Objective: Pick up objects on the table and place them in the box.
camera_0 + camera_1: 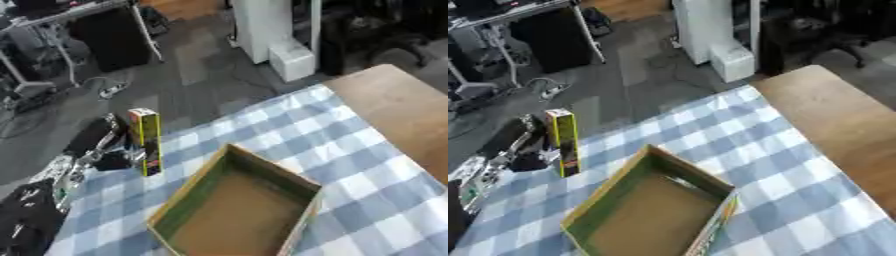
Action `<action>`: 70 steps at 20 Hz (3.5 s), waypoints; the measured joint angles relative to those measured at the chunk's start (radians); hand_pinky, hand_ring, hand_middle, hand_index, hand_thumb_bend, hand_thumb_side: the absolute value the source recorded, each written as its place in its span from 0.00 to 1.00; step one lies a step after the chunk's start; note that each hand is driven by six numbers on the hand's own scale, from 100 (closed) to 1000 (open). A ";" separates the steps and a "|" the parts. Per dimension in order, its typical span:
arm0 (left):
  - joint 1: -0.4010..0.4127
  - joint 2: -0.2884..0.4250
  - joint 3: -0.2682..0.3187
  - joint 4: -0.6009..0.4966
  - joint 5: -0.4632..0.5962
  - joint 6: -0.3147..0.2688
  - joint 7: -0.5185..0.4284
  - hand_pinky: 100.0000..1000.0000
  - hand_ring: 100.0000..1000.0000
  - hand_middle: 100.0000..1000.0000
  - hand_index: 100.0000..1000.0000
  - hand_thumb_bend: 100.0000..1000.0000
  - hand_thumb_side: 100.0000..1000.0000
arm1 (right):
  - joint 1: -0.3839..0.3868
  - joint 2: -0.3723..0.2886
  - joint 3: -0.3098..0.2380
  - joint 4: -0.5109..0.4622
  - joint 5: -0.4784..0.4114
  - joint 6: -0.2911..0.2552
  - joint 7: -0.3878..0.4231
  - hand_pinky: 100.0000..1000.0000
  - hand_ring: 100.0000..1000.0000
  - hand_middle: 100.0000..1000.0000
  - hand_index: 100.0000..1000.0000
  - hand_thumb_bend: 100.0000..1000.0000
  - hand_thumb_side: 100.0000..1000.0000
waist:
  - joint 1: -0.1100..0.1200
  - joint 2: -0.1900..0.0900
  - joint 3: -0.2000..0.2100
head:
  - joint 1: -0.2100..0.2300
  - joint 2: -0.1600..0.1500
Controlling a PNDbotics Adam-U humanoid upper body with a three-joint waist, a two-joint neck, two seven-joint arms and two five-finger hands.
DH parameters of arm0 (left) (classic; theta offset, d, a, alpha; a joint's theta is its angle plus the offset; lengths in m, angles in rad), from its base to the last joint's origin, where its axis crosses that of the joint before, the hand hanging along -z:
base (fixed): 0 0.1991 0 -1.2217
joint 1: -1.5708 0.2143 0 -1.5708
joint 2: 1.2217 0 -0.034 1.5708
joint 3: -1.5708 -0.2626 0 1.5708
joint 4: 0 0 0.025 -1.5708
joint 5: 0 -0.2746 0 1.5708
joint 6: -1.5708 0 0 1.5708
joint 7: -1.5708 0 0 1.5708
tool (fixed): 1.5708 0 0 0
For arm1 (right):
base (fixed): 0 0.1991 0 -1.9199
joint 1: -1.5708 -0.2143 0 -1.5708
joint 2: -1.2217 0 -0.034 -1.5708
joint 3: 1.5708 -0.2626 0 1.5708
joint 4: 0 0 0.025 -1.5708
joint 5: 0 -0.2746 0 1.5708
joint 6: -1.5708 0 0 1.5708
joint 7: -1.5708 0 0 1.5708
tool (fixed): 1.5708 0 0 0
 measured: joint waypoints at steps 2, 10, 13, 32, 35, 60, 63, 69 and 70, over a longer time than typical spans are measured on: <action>-0.001 0.008 -0.017 -0.035 0.032 -0.014 -0.016 0.00 0.00 0.00 0.11 0.20 0.86 | 0.011 -0.004 0.000 0.000 0.002 -0.005 0.000 0.39 0.33 0.34 0.61 0.00 1.00 | -0.003 -0.006 0.006 | -0.008 -0.001; 0.020 0.051 -0.148 -0.242 0.325 -0.039 -0.150 0.00 0.00 0.00 0.13 0.22 0.83 | 0.041 -0.017 -0.010 0.000 0.008 -0.028 -0.002 0.39 0.34 0.34 0.60 0.00 1.00 | -0.008 -0.025 0.026 | -0.026 -0.010; 0.042 0.066 -0.205 -0.327 0.464 -0.023 -0.215 0.00 0.00 0.00 0.14 0.21 0.84 | 0.049 -0.019 -0.012 0.000 0.008 -0.035 0.003 0.39 0.34 0.34 0.60 0.00 1.00 | -0.011 -0.028 0.027 | -0.026 -0.010; 0.064 0.174 -0.445 -0.798 0.952 0.138 -0.500 0.00 0.00 0.00 0.16 0.22 0.82 | 0.065 -0.026 -0.012 0.000 0.001 -0.058 0.024 0.38 0.34 0.34 0.60 0.00 1.00 | -0.014 -0.037 0.018 | -0.034 -0.009; 0.056 0.170 -0.461 -0.813 0.993 0.156 -0.518 0.00 0.00 0.00 0.17 0.23 0.82 | 0.064 -0.026 -0.012 0.000 -0.003 -0.056 0.023 0.38 0.34 0.34 0.60 0.00 1.00 | -0.014 -0.037 0.012 | -0.033 -0.009; 0.128 0.016 -0.511 -0.573 0.801 -0.028 -0.534 0.00 0.11 0.20 0.49 0.67 0.68 | 0.020 -0.025 -0.012 0.000 -0.024 -0.028 -0.003 0.38 0.34 0.34 0.60 0.00 1.00 | -0.010 -0.030 -0.022 | -0.071 -0.031; 0.163 0.044 -0.535 -0.550 0.714 0.005 -0.669 0.36 0.55 0.64 0.85 0.94 0.62 | 0.020 -0.025 -0.013 0.000 -0.024 -0.028 -0.011 0.38 0.34 0.34 0.61 0.00 1.00 | -0.008 -0.030 -0.021 | -0.078 -0.037; 0.217 0.111 -0.436 -0.651 0.721 0.090 -0.759 0.52 0.69 0.81 0.86 0.84 0.86 | 0.032 -0.025 -0.024 0.000 -0.018 -0.042 -0.013 0.38 0.34 0.34 0.60 0.00 1.00 | -0.011 -0.029 0.001 | -0.106 -0.048; 0.226 0.118 -0.385 -0.696 0.763 0.101 -0.683 0.51 0.67 0.79 0.86 0.82 0.85 | 0.039 -0.025 -0.025 0.000 -0.016 -0.048 -0.014 0.38 0.34 0.34 0.60 0.00 1.00 | -0.014 -0.029 0.006 | -0.113 -0.052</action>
